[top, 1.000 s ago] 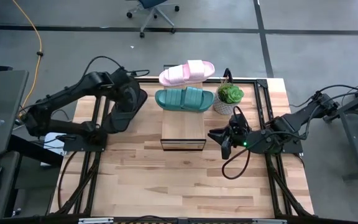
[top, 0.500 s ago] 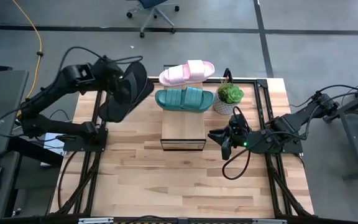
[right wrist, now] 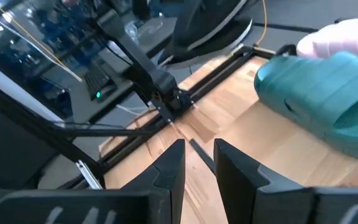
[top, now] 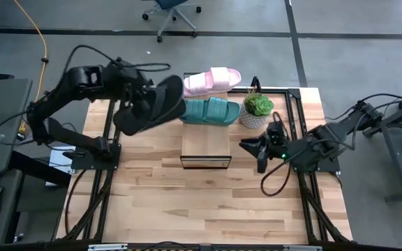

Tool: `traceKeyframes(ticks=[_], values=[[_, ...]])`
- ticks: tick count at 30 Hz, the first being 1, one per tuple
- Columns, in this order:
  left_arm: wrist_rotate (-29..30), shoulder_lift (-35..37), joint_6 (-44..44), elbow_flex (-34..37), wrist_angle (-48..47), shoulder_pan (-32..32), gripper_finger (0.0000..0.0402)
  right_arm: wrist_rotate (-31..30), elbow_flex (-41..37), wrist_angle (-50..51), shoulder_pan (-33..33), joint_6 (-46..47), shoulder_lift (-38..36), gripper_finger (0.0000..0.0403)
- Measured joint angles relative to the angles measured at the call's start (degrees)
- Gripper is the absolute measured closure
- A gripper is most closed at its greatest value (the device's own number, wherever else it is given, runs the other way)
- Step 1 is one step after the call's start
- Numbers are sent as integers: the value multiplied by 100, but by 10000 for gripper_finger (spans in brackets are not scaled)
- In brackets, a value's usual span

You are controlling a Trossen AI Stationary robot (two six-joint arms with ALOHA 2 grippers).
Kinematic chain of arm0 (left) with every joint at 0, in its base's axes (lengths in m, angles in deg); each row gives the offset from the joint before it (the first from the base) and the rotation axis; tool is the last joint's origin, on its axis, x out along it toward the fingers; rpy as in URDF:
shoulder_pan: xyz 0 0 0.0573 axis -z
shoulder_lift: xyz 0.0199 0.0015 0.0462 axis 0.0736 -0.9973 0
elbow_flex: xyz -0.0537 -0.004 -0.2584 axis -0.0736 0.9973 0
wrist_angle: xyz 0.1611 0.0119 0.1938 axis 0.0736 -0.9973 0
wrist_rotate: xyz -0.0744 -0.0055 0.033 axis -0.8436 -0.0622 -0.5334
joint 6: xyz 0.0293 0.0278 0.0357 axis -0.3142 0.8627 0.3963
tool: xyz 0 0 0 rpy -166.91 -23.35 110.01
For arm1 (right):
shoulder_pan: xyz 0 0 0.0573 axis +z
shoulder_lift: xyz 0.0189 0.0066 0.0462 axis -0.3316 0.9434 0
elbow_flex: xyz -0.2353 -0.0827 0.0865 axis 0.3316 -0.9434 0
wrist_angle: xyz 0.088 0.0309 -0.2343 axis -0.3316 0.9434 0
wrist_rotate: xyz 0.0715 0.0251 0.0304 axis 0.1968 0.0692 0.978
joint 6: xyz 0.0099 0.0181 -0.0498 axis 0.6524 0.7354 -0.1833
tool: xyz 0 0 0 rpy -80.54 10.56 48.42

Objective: Pick and place slippers onto the shelf
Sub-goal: Put the black pair of slippers on the shelf

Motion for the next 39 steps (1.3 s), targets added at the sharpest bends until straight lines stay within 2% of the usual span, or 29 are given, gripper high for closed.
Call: traceKeyframes(ticks=[11,19,27,39], values=[[116,-1257,569,-392,133,1203,401,-511,9,134,367,-257,-706,329],[415,-2019,1092,-1163,170,1809,401,-1018,9,221,715,-245,-840,329],[389,-2618,1364,-1833,319,2057,401,-1194,9,264,842,-124,-825,329],[187,-3169,1653,-1860,797,2168,401,-1225,9,264,844,-105,-823,329]])
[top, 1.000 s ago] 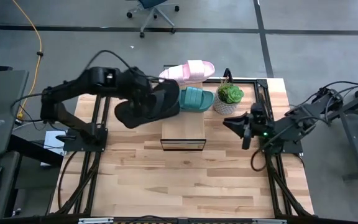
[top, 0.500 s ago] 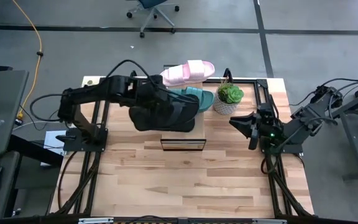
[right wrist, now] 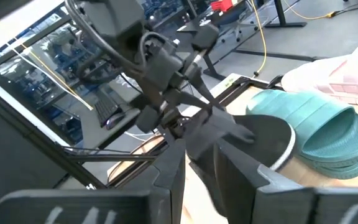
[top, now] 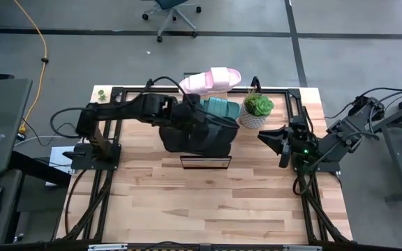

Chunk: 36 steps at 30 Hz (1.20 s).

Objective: Pick and place slippers onto the shelf
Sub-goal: Put the black pair of slippers on the shelf

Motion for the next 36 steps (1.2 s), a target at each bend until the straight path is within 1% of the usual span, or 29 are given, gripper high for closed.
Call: traceKeyframes(ticks=[6,14,17,21,25,30,36], values=[[-204,-222,84,0,213,-2,401,0,0,0,-2,-1,0,329],[-202,-495,159,0,550,-7,401,-7,0,28,-2,-2,2,329],[30,-547,112,0,572,-7,401,-9,0,44,-2,-2,2,329],[433,-547,-226,0,571,-4,401,-9,0,45,-2,-2,2,329],[614,-547,-588,0,575,-7,401,-9,0,46,-2,-2,2,329],[608,-547,-718,0,669,-7,401,-11,0,87,-2,-2,2,329],[334,-547,-475,0,687,-4,402,-7,0,90,-2,-2,2,329]])
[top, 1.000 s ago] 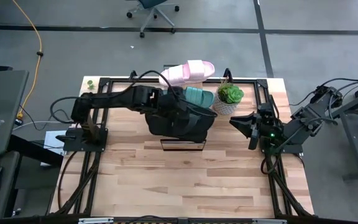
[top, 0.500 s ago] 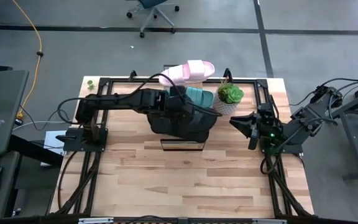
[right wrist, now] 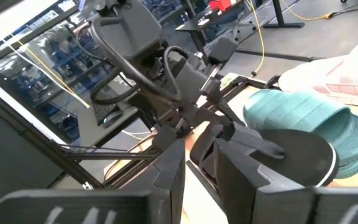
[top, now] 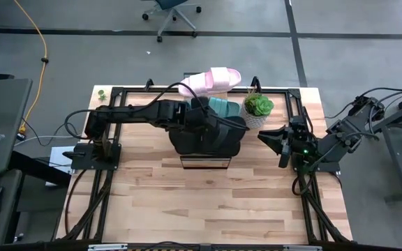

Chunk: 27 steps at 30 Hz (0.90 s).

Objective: Pick and place slippers onto the shelf
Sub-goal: Put the black pair of slippers on the shelf

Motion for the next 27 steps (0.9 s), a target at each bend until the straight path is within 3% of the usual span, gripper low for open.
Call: traceKeyframes(ticks=[27], values=[[87,-138,-187,4,29,-79,402,59,0,129,-2,0,0,329]])
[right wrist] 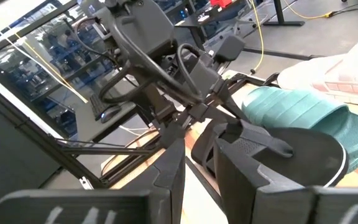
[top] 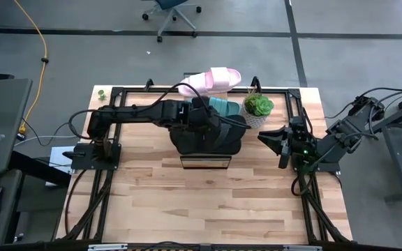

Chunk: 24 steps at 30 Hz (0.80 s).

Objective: Pick and place slippers onto the shelf
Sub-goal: Put the black pair of slippers on the shelf

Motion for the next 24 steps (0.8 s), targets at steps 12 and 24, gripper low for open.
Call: traceKeyframes(ticks=[12,24], values=[[-222,0,258,0,-74,0,386,0,0,42,2,2,0,329],[-92,0,392,0,-74,0,299,48,-1,40,2,20,0,329]])
